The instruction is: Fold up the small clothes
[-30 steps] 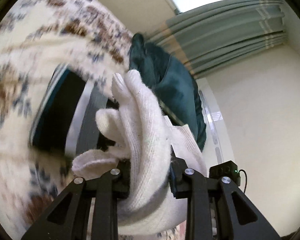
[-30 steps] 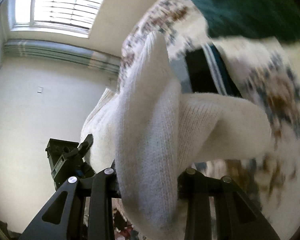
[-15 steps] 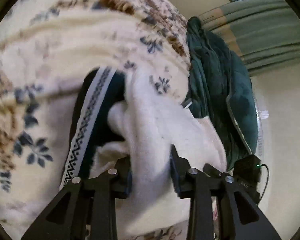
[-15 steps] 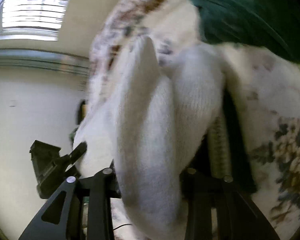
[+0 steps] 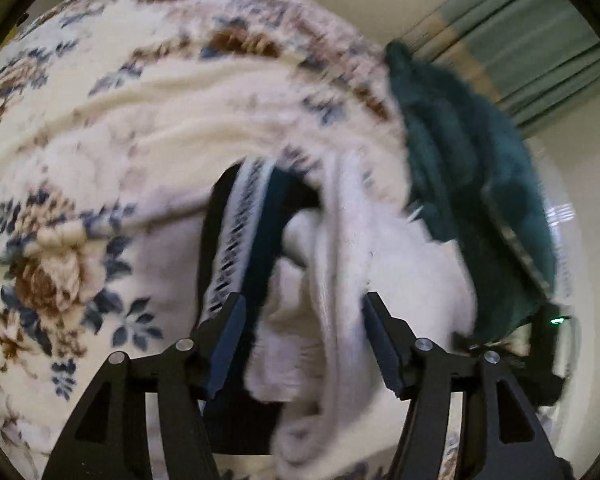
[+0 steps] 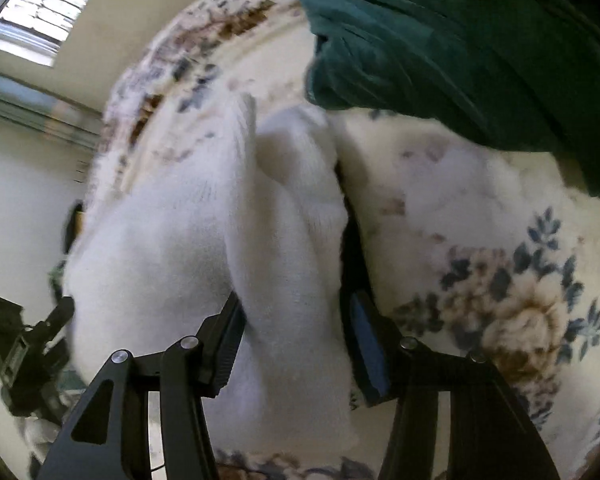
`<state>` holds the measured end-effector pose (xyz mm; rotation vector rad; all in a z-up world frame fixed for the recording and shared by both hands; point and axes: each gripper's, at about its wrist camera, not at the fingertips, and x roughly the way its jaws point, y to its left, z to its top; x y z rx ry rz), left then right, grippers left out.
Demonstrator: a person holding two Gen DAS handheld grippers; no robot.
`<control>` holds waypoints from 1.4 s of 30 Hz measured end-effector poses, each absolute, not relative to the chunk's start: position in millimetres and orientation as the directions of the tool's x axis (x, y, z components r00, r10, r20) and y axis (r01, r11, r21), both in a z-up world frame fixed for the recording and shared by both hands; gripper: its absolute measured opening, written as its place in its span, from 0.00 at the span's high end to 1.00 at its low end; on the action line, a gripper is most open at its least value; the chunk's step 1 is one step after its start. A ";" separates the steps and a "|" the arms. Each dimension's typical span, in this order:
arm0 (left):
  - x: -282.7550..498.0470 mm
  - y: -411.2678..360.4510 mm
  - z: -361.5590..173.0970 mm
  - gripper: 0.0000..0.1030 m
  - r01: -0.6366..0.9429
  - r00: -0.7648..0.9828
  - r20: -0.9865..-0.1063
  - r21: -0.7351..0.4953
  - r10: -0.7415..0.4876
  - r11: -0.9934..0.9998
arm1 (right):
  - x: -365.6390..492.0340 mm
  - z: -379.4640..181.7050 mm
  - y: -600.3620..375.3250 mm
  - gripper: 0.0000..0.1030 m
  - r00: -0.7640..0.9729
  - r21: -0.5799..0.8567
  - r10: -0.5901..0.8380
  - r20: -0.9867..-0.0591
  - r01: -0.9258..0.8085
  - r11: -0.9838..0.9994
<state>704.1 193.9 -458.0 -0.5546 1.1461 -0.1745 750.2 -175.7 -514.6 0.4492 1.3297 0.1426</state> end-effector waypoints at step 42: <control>354.3 50.3 -104.8 0.12 0.004 0.663 -0.748 -0.030 -0.025 1.000 | 291.6 -13.6 -155.4 0.00 0.719 -0.094 -0.122 -0.684 0.078 0.992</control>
